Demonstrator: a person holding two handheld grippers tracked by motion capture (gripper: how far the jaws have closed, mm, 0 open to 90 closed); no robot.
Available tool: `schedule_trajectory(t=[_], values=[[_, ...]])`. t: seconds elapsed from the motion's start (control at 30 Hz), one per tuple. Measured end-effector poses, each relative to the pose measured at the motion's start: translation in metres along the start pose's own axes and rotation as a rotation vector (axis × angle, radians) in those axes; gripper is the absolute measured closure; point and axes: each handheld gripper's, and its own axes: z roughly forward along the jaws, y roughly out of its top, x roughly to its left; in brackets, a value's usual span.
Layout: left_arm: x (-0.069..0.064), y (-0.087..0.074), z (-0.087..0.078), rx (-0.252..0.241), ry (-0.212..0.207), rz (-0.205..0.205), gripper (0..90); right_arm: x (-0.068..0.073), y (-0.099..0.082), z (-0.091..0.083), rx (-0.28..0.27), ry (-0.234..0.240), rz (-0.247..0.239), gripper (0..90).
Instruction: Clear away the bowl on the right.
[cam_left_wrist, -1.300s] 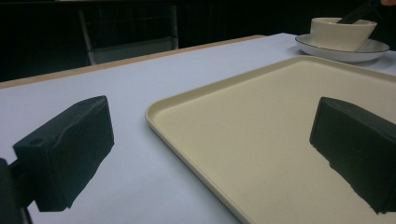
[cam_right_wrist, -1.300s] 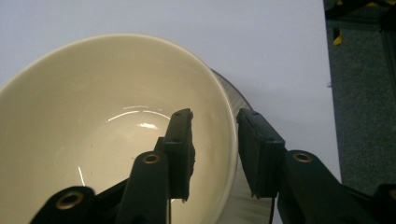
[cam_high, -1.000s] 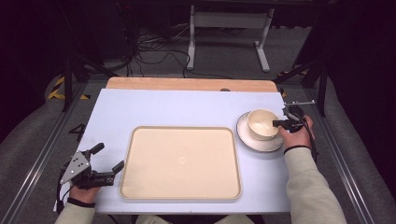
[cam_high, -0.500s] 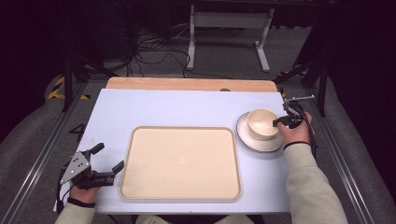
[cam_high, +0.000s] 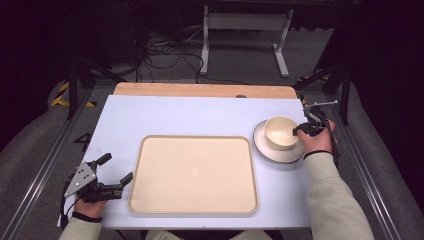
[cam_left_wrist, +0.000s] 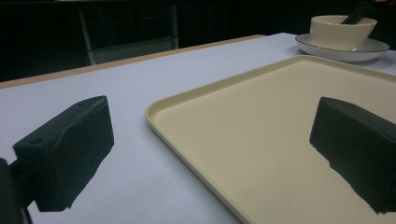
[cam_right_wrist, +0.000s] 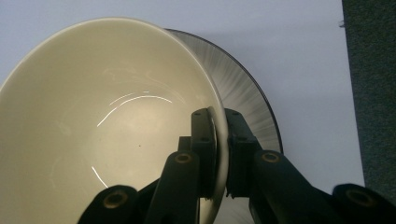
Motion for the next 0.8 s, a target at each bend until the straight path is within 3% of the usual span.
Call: schedule_trajectory(t=[0.4,0.8], values=[[0.0,0.0,0.0,0.001,0.001,0.0,0.3,0.003,0.0,-0.015,-0.019,0.005,0.001,84.4],[0.0,0.0,0.0,0.001,0.001,-0.001,0.3,0.017,0.002,-0.037,-0.034,0.004,0.005,84.3]])
